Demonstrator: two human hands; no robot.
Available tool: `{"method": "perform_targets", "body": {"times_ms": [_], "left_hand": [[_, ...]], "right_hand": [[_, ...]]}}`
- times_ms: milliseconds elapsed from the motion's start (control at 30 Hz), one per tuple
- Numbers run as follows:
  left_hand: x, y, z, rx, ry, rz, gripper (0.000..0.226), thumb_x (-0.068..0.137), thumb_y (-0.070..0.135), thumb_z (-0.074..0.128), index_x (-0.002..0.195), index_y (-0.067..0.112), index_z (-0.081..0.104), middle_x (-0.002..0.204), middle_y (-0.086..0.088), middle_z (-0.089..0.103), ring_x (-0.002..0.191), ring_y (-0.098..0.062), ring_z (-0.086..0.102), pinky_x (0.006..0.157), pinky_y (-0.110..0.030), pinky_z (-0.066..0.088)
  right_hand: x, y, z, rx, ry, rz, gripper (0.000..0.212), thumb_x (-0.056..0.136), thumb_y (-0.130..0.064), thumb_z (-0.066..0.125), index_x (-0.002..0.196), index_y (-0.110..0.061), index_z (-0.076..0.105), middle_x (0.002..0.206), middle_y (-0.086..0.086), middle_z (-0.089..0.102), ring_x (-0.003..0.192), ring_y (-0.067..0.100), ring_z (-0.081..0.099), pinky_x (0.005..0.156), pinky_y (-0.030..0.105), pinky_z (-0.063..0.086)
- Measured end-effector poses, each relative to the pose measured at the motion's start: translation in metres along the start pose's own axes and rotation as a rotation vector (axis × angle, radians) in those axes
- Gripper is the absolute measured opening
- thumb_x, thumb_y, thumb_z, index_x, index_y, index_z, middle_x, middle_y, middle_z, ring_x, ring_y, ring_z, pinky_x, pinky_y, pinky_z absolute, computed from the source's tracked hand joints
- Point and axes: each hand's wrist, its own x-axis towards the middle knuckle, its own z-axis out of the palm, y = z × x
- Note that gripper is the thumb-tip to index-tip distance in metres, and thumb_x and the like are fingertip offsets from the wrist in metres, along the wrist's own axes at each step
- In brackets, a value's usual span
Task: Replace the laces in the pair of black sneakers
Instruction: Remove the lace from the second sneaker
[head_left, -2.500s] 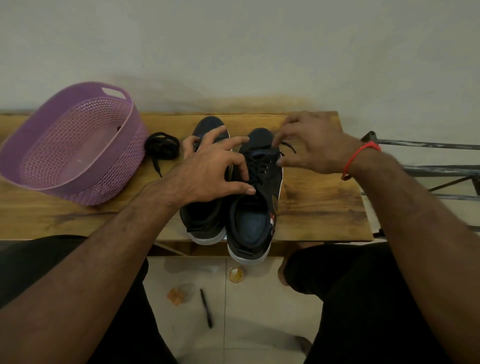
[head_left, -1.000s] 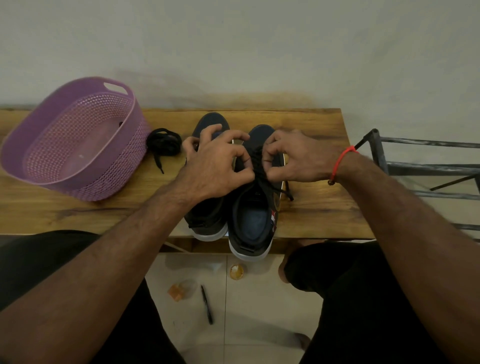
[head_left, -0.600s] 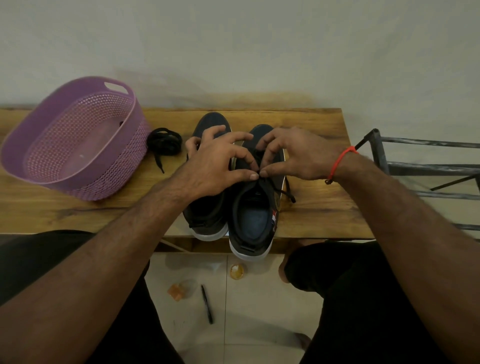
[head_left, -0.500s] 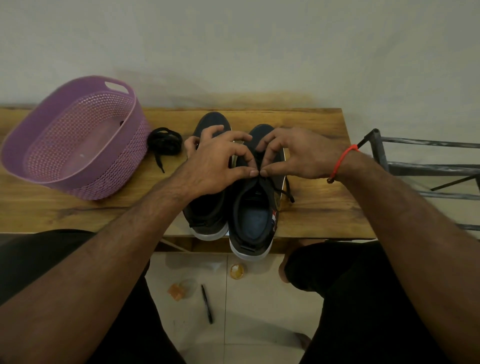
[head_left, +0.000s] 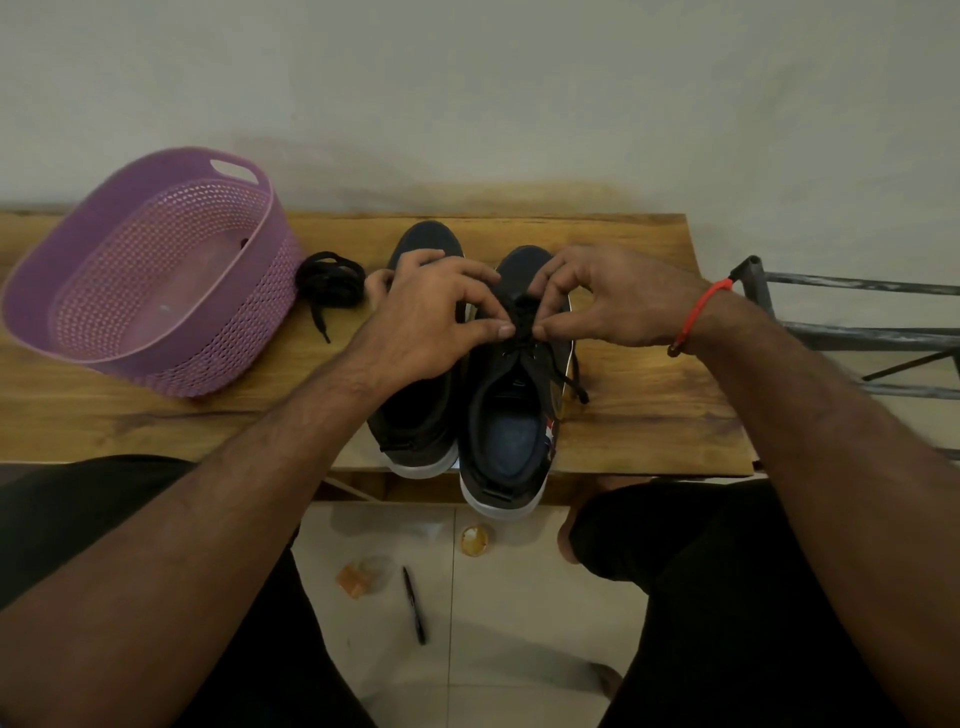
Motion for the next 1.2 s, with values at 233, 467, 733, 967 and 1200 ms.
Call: {"method": "perform_targets", "body": {"times_ms": [233,467,733,967,1200], "left_hand": [[-0.002,0.004,0.003,0.034,-0.092,0.049,0.024,0.082,0.060,0.069,0.105,0.051,0.071,0.152,0.026,0.042,0.150,-0.022,0.015,0.110,-0.048,0.013],[0.000,0.005,0.004,-0.016,-0.035,0.002,0.013,0.083,0.057,0.070,0.094,0.054,0.065,0.145,0.027,0.048,0.148,-0.020,0.020,0.107,-0.046,0.015],[0.001,0.002,0.002,-0.008,-0.046,0.019,0.010,0.082,0.057,0.069,0.090,0.054,0.064,0.145,0.027,0.048,0.148,-0.020,0.021,0.107,-0.048,0.016],[0.000,0.002,0.003,0.006,-0.032,-0.005,0.010,0.087,0.055,0.068,0.093,0.047,0.069,0.144,0.028,0.049,0.148,-0.020,0.020,0.108,-0.049,0.015],[-0.003,0.011,0.006,-0.090,-0.037,-0.008,0.005,0.090,0.041,0.071,0.089,0.044,0.067,0.150,0.025,0.043,0.149,-0.019,0.017,0.110,-0.049,0.013]], "right_hand": [[-0.001,-0.004,-0.001,0.049,0.001,0.003,0.015,0.089,-0.026,0.072,0.078,-0.035,0.068,0.113,-0.015,0.062,0.099,-0.009,0.050,0.080,0.006,0.030],[-0.002,-0.002,0.000,0.018,-0.004,0.010,0.008,0.090,-0.030,0.070,0.082,-0.032,0.068,0.111,-0.007,0.066,0.106,0.007,0.056,0.090,0.024,0.045],[-0.002,-0.002,0.000,0.020,-0.014,-0.009,0.005,0.087,-0.033,0.073,0.083,-0.033,0.068,0.122,-0.009,0.061,0.110,0.002,0.049,0.080,0.006,0.029],[-0.001,0.005,-0.001,0.070,0.047,0.039,0.006,0.088,-0.037,0.071,0.089,-0.032,0.068,0.109,-0.013,0.064,0.107,0.005,0.054,0.084,0.023,0.042],[0.003,0.003,0.002,0.049,0.016,0.042,0.004,0.089,-0.033,0.071,0.086,-0.034,0.068,0.114,-0.006,0.067,0.109,0.012,0.057,0.096,0.036,0.048]]}}
